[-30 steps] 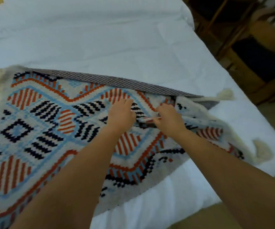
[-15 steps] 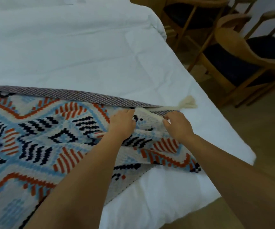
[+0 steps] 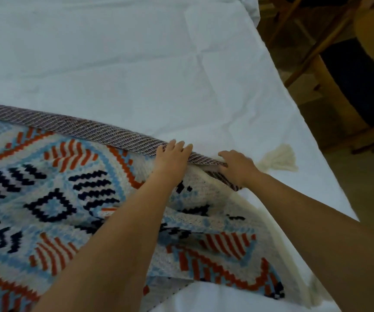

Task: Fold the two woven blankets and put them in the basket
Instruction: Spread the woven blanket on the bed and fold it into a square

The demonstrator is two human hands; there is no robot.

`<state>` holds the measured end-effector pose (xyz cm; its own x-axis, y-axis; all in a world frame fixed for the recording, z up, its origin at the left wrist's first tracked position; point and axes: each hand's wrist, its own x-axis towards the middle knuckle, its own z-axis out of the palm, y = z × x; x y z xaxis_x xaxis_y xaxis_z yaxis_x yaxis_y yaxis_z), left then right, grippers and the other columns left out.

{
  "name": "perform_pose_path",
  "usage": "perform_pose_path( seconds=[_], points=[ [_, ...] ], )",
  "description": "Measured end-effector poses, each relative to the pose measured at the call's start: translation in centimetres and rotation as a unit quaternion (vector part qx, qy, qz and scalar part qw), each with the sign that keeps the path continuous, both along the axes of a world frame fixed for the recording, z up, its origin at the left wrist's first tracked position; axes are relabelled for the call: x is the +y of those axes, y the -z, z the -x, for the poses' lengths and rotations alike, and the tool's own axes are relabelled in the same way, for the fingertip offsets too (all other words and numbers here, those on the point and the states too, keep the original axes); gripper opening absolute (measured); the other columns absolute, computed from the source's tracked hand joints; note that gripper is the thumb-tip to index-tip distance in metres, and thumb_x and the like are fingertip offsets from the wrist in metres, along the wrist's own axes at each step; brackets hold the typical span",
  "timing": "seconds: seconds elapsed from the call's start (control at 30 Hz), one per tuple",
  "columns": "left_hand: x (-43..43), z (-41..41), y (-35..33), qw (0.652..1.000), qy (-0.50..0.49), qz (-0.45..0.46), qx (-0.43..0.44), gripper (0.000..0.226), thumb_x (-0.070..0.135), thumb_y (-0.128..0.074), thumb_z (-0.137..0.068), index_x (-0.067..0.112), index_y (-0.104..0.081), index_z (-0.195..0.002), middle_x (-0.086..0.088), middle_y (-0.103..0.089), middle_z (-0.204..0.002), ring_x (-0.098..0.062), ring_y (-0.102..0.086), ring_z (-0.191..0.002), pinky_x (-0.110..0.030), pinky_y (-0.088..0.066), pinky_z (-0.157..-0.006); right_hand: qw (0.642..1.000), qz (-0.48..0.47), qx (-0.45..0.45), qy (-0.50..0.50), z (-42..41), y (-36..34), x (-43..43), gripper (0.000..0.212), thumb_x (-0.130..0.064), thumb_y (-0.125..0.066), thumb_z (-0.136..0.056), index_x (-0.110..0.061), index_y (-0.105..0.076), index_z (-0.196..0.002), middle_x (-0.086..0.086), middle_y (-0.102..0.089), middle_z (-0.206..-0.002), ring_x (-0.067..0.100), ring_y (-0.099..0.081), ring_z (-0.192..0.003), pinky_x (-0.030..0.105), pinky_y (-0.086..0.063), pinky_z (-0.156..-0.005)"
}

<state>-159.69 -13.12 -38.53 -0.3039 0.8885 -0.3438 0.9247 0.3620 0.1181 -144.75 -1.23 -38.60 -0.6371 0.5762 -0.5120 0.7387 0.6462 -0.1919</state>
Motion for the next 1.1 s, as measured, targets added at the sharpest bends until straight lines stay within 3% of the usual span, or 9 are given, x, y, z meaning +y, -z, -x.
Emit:
perform_pose_path(
  seconds=[0.07,0.17,0.23,0.4,0.57,0.77,0.97,1.1],
  points=[
    [0.7,0.1,0.7,1.0,-0.009,0.025,0.003,0.056,0.008,-0.049,-0.09,0.02,-0.027,-0.14,-0.006,-0.032,-0.146,-0.029,-0.02,-0.139,-0.053,-0.014,-0.112,0.999,0.031,-0.01,-0.029,0.4,0.8,0.7,0.024,-0.022,-0.038,-0.096,-0.014,-0.051,-0.114,0.012,-0.055,-0.121,0.028,-0.051,-0.101,0.038,-0.038,-0.082],
    [1.8,1.1,0.5,0.999,-0.05,0.011,0.014,0.034,0.005,-0.048,-0.086,0.017,-0.049,-0.118,-0.006,-0.055,-0.117,-0.027,-0.044,-0.116,-0.05,-0.023,-0.108,0.998,0.048,0.044,-0.007,1.3,0.5,2.3,0.02,-0.014,-0.036,-0.096,-0.006,-0.055,-0.095,0.016,-0.06,-0.101,0.026,-0.048,-0.08,0.033,-0.036,-0.067],
    [2.9,2.3,-0.2,0.996,-0.087,-0.028,0.022,0.029,0.004,-0.046,-0.086,0.016,-0.052,-0.111,-0.006,-0.056,-0.109,-0.027,-0.048,-0.108,-0.046,-0.026,-0.106,0.996,0.037,0.077,0.001,2.6,-0.3,4.1,0.021,-0.013,-0.037,-0.095,-0.004,-0.055,-0.091,0.015,-0.06,-0.093,0.027,-0.049,-0.077,0.034,-0.037,-0.065],
    [8.4,6.8,-3.4,0.984,-0.141,-0.094,0.06,0.033,0.001,-0.046,-0.085,0.015,-0.051,-0.115,-0.008,-0.055,-0.111,-0.029,-0.049,-0.106,-0.041,-0.032,-0.096,0.992,-0.014,0.122,0.006,8.4,-4.0,10.6,0.019,-0.013,-0.038,-0.09,-0.014,-0.048,-0.073,0.003,-0.052,-0.077,0.027,-0.051,-0.079,0.033,-0.037,-0.067],
    [14.6,11.9,-5.9,0.969,-0.192,-0.127,0.091,0.031,-0.001,-0.045,-0.086,0.012,-0.05,-0.114,-0.011,-0.055,-0.107,-0.032,-0.05,-0.1,-0.037,-0.032,-0.077,0.984,-0.104,0.147,0.006,15.1,-7.6,16.9,0.018,-0.008,-0.036,-0.085,-0.014,-0.053,-0.081,0.003,-0.055,-0.079,0.028,-0.05,-0.077,0.038,-0.028,-0.079],
    [20.3,17.7,-5.4,0.955,-0.239,-0.134,0.113,0.031,-0.005,-0.046,-0.085,0.01,-0.051,-0.112,-0.012,-0.054,-0.106,-0.033,-0.051,-0.099,-0.038,-0.032,-0.074,0.978,-0.167,0.115,-0.039,22.6,-7.8,22.8,0.013,-0.003,-0.041,-0.084,-0.015,-0.046,-0.087,0.008,-0.052,-0.093,0.031,-0.051,-0.097,0.042,-0.031,-0.092],
    [23.4,22.3,-1.2,0.948,-0.263,-0.139,0.11,0.022,-0.006,-0.046,-0.084,0.01,-0.052,-0.097,-0.011,-0.056,-0.094,-0.028,-0.046,-0.079,-0.036,-0.03,-0.069,0.971,-0.207,0.094,-0.073,27.6,-3.6,26.0,0.023,0.001,-0.045,-0.083,-0.01,-0.053,-0.103,0.012,-0.054,-0.105,0.033,-0.05,-0.103,0.042,-0.034,-0.091],
    [24.8,24.2,3.2,0.951,-0.261,-0.134,0.101,0.007,0.005,-0.048,-0.09,0.012,-0.049,-0.089,-0.009,-0.058,-0.096,-0.028,-0.05,-0.084,-0.035,-0.03,-0.067,0.965,-0.218,0.12,-0.083,29.0,1.4,26.7,0.023,-0.002,-0.044,-0.085,-0.005,-0.051,-0.106,0.017,-0.051,-0.109,0.034,-0.047,-0.103,0.038,-0.035,-0.08]
  ],
)
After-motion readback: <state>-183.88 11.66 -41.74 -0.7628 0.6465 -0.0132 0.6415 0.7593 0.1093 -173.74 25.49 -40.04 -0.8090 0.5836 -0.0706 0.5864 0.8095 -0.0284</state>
